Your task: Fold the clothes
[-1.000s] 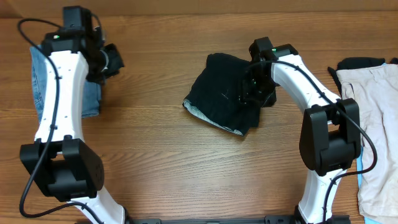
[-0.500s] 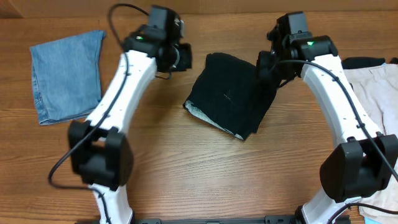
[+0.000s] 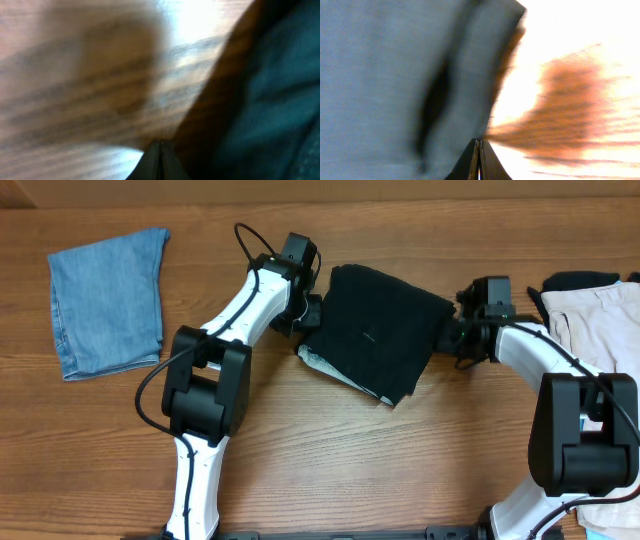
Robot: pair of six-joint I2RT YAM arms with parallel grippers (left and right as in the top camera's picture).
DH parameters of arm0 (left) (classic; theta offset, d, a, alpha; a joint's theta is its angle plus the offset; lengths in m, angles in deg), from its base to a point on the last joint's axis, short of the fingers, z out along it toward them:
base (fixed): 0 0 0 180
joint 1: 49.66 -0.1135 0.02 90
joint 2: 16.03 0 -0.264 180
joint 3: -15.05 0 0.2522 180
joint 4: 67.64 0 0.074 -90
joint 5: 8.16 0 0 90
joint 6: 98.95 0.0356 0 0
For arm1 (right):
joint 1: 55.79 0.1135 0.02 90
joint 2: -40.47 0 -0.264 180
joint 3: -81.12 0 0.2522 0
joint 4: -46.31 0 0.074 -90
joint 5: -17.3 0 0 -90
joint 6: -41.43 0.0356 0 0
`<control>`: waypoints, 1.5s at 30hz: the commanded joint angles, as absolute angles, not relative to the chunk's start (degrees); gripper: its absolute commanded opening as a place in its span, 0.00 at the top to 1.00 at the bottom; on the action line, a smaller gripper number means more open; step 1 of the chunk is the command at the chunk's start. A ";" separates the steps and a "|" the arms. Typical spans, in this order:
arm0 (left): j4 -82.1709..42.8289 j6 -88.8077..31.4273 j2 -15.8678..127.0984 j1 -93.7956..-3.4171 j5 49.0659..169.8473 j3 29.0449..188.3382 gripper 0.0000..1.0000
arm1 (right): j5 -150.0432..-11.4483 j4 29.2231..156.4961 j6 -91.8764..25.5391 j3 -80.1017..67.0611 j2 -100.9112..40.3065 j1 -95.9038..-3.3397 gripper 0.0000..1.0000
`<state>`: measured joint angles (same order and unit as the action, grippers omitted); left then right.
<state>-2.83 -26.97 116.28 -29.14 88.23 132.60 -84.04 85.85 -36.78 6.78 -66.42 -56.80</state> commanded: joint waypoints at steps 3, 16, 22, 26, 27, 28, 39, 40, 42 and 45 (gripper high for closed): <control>1.85 -25.23 112.65 -29.12 78.68 141.02 0.96 | -81.78 81.55 -36.82 11.02 -66.33 -57.26 0.96; 13.34 -13.20 121.20 -28.95 106.24 148.97 0.96 | -100.82 98.47 -40.10 -6.86 -62.22 -57.02 0.96; 13.28 -13.20 127.69 -28.38 103.27 148.97 0.96 | -100.49 94.38 -40.08 -5.64 -69.61 -56.93 0.96; 14.81 -13.66 126.33 -28.36 101.59 151.36 0.96 | -97.32 93.92 -40.08 -5.37 -76.67 -56.93 0.96; 16.23 -13.99 125.26 -28.40 100.39 153.26 0.96 | -97.19 93.72 -40.08 -5.37 -77.26 -56.91 0.96; 18.02 -14.34 123.86 -28.36 98.57 155.27 0.96 | -97.17 93.72 -40.08 -5.37 -77.46 -56.93 0.96; 26.68 -17.05 119.60 -26.72 91.16 152.89 0.00 | -96.71 94.42 -40.08 -5.37 -77.48 -56.93 0.96; 24.95 -17.07 119.60 -26.28 90.79 151.47 0.00 | -96.71 94.40 -40.08 -5.37 -77.46 -56.93 0.96; 21.52 -17.10 119.60 -25.47 90.83 148.19 0.00 | -96.67 94.42 -40.08 -5.37 -77.48 -56.93 0.96; 18.28 -17.07 119.60 -24.47 90.75 144.43 0.00 | -96.06 94.40 -40.05 -5.37 -77.46 -56.93 0.96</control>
<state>19.79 -16.90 120.26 -25.43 91.38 147.05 -99.05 93.94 -39.62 -5.77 -76.28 -57.15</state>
